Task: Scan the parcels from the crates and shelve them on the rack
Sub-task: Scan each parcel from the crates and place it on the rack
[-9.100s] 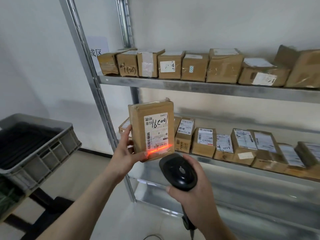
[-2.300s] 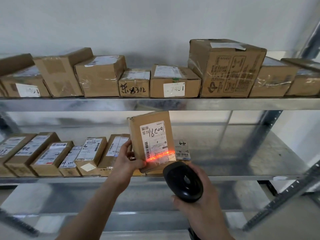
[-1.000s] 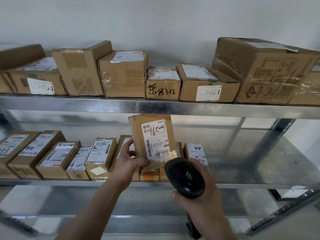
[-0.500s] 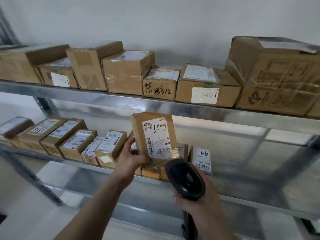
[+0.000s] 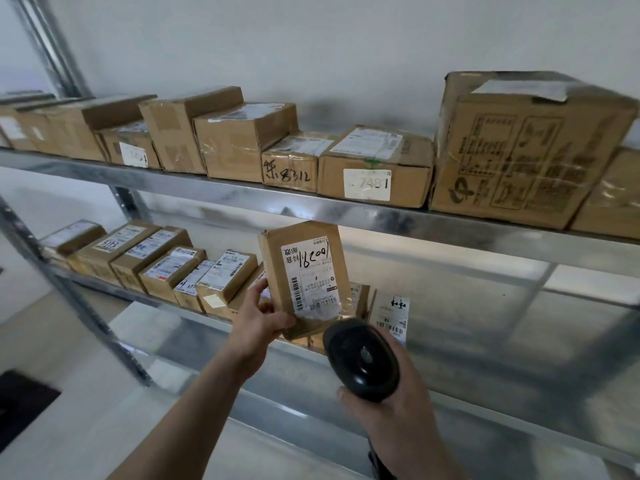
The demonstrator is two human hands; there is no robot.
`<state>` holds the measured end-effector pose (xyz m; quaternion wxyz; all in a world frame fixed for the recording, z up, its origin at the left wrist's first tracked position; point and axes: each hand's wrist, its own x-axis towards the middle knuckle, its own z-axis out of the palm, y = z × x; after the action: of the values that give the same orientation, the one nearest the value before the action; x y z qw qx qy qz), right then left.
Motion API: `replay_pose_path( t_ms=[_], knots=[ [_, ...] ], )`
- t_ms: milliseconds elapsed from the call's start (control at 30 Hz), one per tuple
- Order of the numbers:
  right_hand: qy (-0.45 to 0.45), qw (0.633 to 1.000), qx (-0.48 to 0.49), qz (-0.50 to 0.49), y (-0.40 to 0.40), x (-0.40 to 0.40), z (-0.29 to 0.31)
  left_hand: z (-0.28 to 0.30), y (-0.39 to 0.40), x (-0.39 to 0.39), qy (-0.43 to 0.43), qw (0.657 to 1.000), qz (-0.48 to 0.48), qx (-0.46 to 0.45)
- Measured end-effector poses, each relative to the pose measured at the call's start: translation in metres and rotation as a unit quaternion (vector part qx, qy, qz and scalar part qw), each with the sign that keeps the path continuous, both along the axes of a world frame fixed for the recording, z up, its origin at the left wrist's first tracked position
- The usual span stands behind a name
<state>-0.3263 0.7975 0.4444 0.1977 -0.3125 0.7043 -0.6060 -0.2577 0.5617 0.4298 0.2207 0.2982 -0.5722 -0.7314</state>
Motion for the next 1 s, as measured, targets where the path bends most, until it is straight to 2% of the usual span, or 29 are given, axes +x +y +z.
replay_pose_path(
  t_ms=[467, 1000],
  knots=[
    [-0.018, 0.999, -0.024, 0.017, 0.018, -0.003, -0.004, 0.007, 0.036, 0.008, -0.008, 1.0, 0.017, -0.021],
    [0.032, 0.999, -0.016, 0.016, -0.008, 0.032, 0.017, 0.001, -0.021, 0.041, 0.007, 1.0, 0.019, -0.001]
  ],
)
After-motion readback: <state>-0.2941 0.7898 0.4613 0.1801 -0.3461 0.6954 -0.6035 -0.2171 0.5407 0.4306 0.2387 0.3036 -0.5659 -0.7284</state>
